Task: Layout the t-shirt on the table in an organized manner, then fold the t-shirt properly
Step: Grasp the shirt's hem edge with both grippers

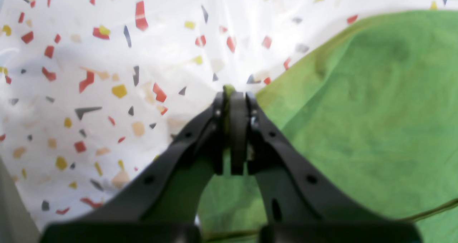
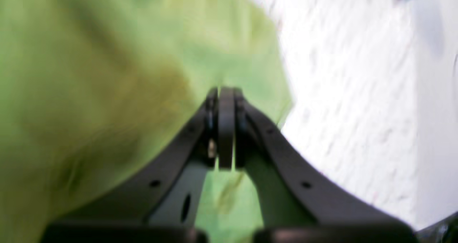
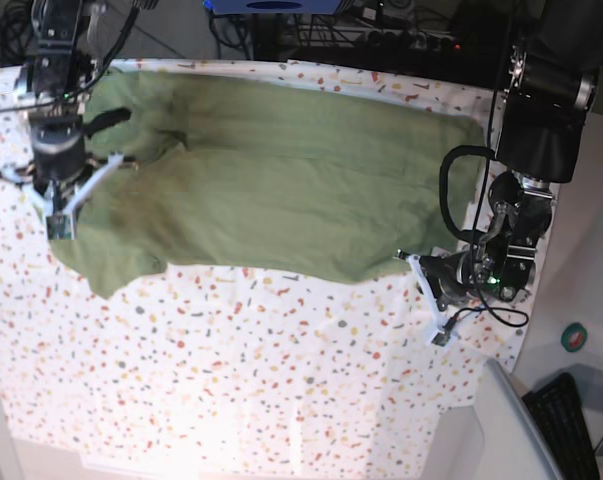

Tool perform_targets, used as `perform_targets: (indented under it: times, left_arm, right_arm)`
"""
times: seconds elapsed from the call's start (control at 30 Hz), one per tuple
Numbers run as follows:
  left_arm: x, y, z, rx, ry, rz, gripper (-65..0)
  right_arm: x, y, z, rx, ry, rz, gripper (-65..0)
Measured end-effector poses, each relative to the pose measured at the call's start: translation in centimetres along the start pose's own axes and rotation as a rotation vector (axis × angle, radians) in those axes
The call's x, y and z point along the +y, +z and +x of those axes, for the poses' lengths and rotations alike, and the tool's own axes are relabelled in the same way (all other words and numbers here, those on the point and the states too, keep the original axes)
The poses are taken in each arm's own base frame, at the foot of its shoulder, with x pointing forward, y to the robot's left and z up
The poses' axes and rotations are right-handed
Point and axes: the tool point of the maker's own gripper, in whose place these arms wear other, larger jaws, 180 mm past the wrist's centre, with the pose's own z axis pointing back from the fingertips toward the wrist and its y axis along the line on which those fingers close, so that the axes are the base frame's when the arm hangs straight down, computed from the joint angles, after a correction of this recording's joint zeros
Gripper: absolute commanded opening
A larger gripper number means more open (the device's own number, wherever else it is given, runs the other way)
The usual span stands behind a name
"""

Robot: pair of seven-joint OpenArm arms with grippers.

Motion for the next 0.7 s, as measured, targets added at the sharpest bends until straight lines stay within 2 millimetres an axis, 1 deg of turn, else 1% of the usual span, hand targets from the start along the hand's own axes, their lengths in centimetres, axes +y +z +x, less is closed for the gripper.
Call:
perform_targets:
  times: [0.03, 0.07, 0.1, 0.17, 0.2, 0.23, 0.3, 0.33, 0.37, 0.4, 0.47, 0.53, 0.57, 0.63, 0.7]
  left_arm:
    - [-0.1, -0.1, -0.4, 0.01, -0.001, -0.001, -65.0]
    - [-0.1, -0.1, -0.7, 0.016, 0.0, -0.001, -65.0]
    - [-0.2, -0.2, -1.0, 0.024, -0.001, -0.003, -65.0]
    - [-0.3, -0.2, -1.2, 0.029, -0.001, -0.005, -65.0]
    - [-0.3, -0.2, -1.1, 0.025, -0.001, -0.004, -65.0]
    - [-0.2, -0.2, -1.0, 0.02, -0.001, -0.002, -65.0]
    - [0.0, -0.1, -0.8, 0.018, 0.001, 0.0, -65.0]
    - [0.0, -0.1, -0.8, 0.017, 0.002, 0.001, -65.0]
    - [0.1, -0.1, -0.7, 0.015, 0.001, 0.002, -65.0]
    - [0.1, -0.1, -0.9, 0.019, 0.002, 0.003, -65.0]
    - [0.1, -0.1, -1.0, 0.022, 0.003, 0.002, -65.0]
    - [0.1, -0.1, -0.9, 0.02, 0.002, 0.001, -65.0]
    - [0.1, -0.1, -0.7, 0.014, 0.002, 0.002, -65.0]
    - [0.2, 0.0, -0.6, 0.014, 0.002, 0.004, -65.0]
    - [0.2, -0.1, -0.7, 0.015, 0.003, 0.004, -65.0]
  right_arm:
    - [-0.9, -1.5, 1.6, -0.023, 0.004, -0.016, -65.0]
    - [-1.6, -2.8, 2.5, -0.025, 0.01, -0.029, -65.0]
    - [-2.3, -4.3, 3.2, -0.018, 0.013, -0.037, -65.0]
    - [-3.2, -6.7, 4.1, 0.017, 0.009, -0.045, -65.0]
    - [-3.5, -7.9, 4.6, 0.029, 0.001, -0.044, -58.4]
    - [-3.6, -8.9, 4.8, 0.044, -0.004, -0.04, -48.3]
    - [-3.7, -11.0, 4.9, 0.081, -0.015, -0.028, -30.8]
    - [-3.8, -11.9, 5.0, 0.09, -0.021, -0.018, -24.0]
    - [-4.0, -12.8, 4.6, 0.119, -0.019, -0.015, -20.6]
    - [-4.3, -13.6, 4.1, 0.146, -0.023, -0.013, -21.0]
    - [-4.5, -15.3, 3.4, 0.159, -0.029, -0.001, -25.2]
    - [-4.8, -16.5, 3.0, 0.152, -0.036, 0.012, -28.7]
    - [-5.0, -17.0, 2.7, 0.156, -0.041, 0.015, -29.3]
    - [-4.9, -17.6, 2.0, 0.178, -0.05, 0.025, -29.0]
    - [-4.4, -17.7, 2.0, 0.184, -0.051, 0.035, -29.0]
